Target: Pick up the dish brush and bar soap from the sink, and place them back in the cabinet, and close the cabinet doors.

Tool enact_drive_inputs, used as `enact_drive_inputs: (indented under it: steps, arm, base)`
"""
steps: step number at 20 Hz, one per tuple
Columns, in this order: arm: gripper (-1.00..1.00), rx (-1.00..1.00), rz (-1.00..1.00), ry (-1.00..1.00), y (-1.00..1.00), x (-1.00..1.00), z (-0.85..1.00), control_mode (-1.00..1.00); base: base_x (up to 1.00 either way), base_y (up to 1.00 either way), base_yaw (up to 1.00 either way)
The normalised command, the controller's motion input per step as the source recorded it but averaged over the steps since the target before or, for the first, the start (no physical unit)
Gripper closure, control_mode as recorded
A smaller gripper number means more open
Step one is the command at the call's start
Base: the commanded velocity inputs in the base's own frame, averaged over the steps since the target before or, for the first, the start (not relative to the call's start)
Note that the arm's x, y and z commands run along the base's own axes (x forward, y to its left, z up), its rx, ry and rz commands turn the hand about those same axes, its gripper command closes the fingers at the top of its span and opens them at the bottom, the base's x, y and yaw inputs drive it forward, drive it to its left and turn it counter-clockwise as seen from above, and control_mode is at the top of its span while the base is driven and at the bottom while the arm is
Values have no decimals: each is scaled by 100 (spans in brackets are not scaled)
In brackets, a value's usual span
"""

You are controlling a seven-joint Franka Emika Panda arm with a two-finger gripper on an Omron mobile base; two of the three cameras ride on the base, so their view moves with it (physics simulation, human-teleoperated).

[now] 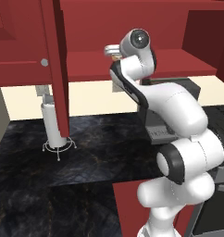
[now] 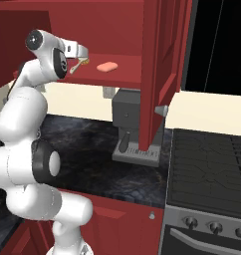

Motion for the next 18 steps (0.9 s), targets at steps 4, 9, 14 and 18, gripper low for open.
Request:
enact_drive_inputs:
  steps: [4, 9, 14, 18]
  arm:
    - [-100, 0, 0, -21, 0, -69, 0, -100]
    - [-100, 0, 0, -14, 0, -64, 7, -100]
    - [-100, 0, 0, -10, 0, -59, 15, -100]
    - [-100, 0, 0, -10, 0, -68, 13, -100]
  base:
    - [0, 0, 0]
    - [0, 0, 0]
    - [0, 0, 0]
    - [0, 0, 0]
